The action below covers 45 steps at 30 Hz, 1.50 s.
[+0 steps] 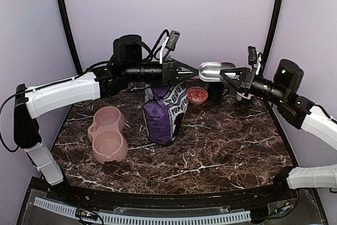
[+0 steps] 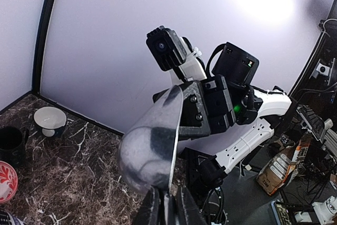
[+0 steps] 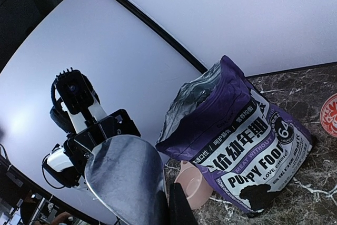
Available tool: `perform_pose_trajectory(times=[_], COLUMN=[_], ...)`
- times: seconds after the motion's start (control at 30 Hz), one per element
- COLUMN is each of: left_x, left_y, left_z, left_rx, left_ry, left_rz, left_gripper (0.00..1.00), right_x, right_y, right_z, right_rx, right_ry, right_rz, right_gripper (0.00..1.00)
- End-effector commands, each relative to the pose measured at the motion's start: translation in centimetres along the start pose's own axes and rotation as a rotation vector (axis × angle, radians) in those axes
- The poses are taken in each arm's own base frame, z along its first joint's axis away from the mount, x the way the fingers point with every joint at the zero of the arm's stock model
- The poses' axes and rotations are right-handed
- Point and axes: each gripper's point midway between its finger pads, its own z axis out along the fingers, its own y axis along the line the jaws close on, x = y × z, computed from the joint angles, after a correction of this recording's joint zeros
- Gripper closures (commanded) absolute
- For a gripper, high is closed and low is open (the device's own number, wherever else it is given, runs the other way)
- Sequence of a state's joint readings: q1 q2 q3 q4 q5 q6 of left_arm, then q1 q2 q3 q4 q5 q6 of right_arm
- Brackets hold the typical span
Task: Serve the pet food
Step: Pass from the right arm to the left
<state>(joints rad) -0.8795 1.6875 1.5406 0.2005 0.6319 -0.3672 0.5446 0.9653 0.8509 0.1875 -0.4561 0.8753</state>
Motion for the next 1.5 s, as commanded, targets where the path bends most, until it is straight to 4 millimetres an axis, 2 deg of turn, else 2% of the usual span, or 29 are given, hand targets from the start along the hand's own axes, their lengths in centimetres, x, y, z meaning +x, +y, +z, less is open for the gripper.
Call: perform_pose_trajectory(times=[0.0,0.37,0.67,0.9,1.1,1.2,1.33,1.37,1.47], left_x=[-0.8,-0.9,-0.7,-0.8,-0.7,-0.7,-0.8,-0.9,-1.2], left_y=[-1.7,-1.7,-1.5,-1.6,-1.7,-1.6,-1.3,-1.3,-1.0], left_z=[-0.6,-0.8,-1.0,-1.1,-1.2,-1.3,-1.5,-1.6,-2.3], left_rx=[0.036,0.025,0.011,0.011,0.012,0.006,-0.021,-0.028,-0.079], left_ry=[-0.021,-0.026,-0.023,-0.026,-0.025,-0.025,-0.03,-0.03,-0.033], left_rz=[0.033,0.037,0.038,0.041,0.044,0.041,0.028,0.026,0.023], left_gripper=[0.87,0.91,0.86,0.87,0.9,1.0,1.0,1.0,1.0], right_x=[-1.0,-0.4,-0.4,-0.1,0.3,0.5,0.5,0.4,0.0], right_y=[1.4,0.6,0.3,0.2,0.0,-0.1,0.0,-0.1,-0.7], right_z=[0.3,1.0,1.2,1.4,1.6,1.8,2.0,2.0,2.1], right_rx=[-0.035,-0.015,-0.013,-0.022,-0.027,-0.028,-0.03,-0.019,0.047], right_ry=[-0.008,0.037,0.059,0.081,0.102,0.112,0.12,0.124,0.127], right_rz=[0.004,0.082,0.138,0.163,0.198,0.21,0.201,0.19,0.138], right_gripper=[1.0,1.0,1.0,1.0,1.0,1.0,1.0,0.96,0.65])
